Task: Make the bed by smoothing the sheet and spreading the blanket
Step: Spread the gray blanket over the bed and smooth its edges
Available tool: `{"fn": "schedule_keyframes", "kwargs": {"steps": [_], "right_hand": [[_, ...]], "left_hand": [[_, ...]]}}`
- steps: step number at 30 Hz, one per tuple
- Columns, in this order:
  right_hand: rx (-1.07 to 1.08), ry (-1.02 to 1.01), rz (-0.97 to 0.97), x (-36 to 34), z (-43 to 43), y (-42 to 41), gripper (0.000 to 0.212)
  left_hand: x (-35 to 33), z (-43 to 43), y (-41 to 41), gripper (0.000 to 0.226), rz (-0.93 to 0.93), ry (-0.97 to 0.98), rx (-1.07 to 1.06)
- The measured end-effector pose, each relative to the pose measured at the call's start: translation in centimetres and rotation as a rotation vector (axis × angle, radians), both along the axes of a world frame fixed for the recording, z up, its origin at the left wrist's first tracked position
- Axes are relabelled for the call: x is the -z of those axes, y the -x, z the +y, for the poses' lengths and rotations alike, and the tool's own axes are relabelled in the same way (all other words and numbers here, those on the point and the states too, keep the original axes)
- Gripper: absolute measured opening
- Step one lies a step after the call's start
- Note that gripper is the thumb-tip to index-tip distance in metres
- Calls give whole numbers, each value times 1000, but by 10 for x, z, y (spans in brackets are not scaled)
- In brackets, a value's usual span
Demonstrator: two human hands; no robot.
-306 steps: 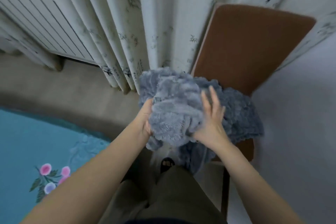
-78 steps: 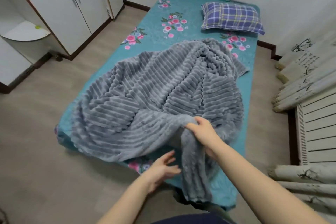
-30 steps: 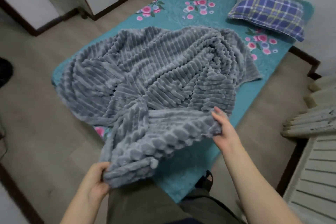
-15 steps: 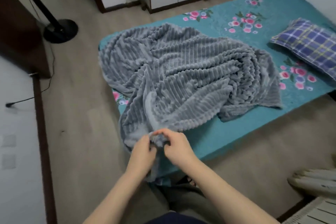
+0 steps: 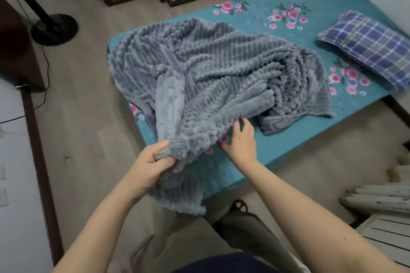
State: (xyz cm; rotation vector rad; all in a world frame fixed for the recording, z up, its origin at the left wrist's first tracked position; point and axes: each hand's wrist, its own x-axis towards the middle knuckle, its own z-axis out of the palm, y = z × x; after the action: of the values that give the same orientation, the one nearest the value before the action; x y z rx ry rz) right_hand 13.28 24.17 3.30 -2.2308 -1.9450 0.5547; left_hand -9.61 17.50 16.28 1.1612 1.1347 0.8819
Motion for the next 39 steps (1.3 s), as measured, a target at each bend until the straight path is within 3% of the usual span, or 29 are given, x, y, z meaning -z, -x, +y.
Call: {"fn": "schedule_keyframes", "kwargs": {"steps": [2,4,6,8,10,12,13,14,17,19,20,22,24,26,29,33,39], "right_hand": [[176,-96,2,-6,16,-7,45],[371,-150,32,-13,37,-23,42],[331,-84,28,-15,61,-51,52],[128,61,-45,-13,83,-86,46],[-8,115,-42,-15,99,-121,29],[-91,141,74,-27,104,-147,10],[-130,138,122,-37,102,-156,11],[-175,124,155,-48,98,-163,16],[-409,101,217,-86,80,-173,17],[-610,96,285,-105,67,-178,17],[-676,92,343,-110,62,-184,17],[-692,97,474,-113,62,-204,12],[-634,132,488,-99,71,-232,21],[-622,186,372,-74,81,-260,40],[-512,274,332,-31,91,-288,42],[-375,444,373,12,112,-316,49],[-186,552,269,53,161,-384,57]], "left_hand": [[-12,1,-5,16,14,13,30],[-19,-2,-8,15,64,28,93],[-22,-8,-10,16,100,71,65],[-23,-13,-7,14,158,88,-128],[-10,-19,3,14,395,80,-389],[2,-26,-2,24,876,168,-531],[7,-26,-18,31,1024,149,-531],[11,-23,-44,46,1040,43,-506],[23,7,-162,88,855,-279,-239],[36,35,-233,97,890,-312,-97],[39,49,-259,85,873,-252,-106],[38,71,-290,31,887,-143,-169],[38,81,-297,13,862,-197,-243],[34,89,-291,14,688,-210,-383],[35,105,-284,14,515,-166,-507],[55,126,-275,24,734,-54,-577],[134,165,-250,30,849,424,-1038]]}}
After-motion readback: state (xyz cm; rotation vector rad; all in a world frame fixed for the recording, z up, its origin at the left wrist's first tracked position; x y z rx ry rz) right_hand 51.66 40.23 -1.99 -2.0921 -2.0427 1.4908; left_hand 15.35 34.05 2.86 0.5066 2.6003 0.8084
